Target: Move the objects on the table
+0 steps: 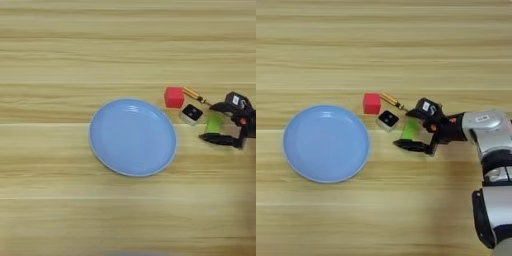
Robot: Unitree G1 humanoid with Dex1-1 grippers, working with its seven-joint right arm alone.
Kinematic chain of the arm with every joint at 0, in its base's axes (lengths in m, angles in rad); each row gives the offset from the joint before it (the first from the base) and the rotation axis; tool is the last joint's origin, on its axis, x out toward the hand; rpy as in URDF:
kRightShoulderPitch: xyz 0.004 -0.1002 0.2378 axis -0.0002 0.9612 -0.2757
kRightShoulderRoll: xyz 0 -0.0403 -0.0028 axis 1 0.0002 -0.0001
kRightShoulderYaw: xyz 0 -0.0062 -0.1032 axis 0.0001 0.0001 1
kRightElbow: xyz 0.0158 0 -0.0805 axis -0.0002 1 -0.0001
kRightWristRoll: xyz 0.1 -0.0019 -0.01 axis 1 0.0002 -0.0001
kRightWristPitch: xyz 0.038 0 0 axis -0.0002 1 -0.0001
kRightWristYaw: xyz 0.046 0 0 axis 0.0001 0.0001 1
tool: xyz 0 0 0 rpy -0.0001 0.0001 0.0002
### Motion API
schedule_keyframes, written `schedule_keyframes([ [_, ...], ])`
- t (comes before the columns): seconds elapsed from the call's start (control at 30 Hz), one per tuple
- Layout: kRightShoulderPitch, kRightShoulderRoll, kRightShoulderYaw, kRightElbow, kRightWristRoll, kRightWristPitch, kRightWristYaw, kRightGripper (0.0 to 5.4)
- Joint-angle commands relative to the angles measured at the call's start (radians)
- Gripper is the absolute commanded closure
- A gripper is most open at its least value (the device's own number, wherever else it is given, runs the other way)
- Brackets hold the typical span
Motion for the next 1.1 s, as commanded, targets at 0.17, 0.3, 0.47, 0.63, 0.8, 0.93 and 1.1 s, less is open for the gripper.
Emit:
schedule_keyframes([
  [0.17, -0.052, -0.01, -0.044, -0.131, 0.074, 0.017, 0.011, 0.03],
  [0.3, -0.037, -0.002, -0.063, -0.192, 0.114, 0.044, 0.023, 0.03],
  [0.47, -0.02, 0.018, -0.101, -0.29, 0.179, 0.093, 0.019, 0.03],
  [0.63, 0.024, 0.046, -0.146, -0.435, 0.266, 0.137, 0.02, 0.03],
  [0.8, 0.065, 0.062, -0.159, -0.545, 0.324, 0.201, 0.015, 0.03],
  [0.93, 0.082, 0.082, -0.166, -0.592, 0.347, 0.225, -0.001, 0.03],
  [1.1, 0.094, 0.104, -0.17, -0.621, 0.369, 0.242, -0.018, 0.03],
])
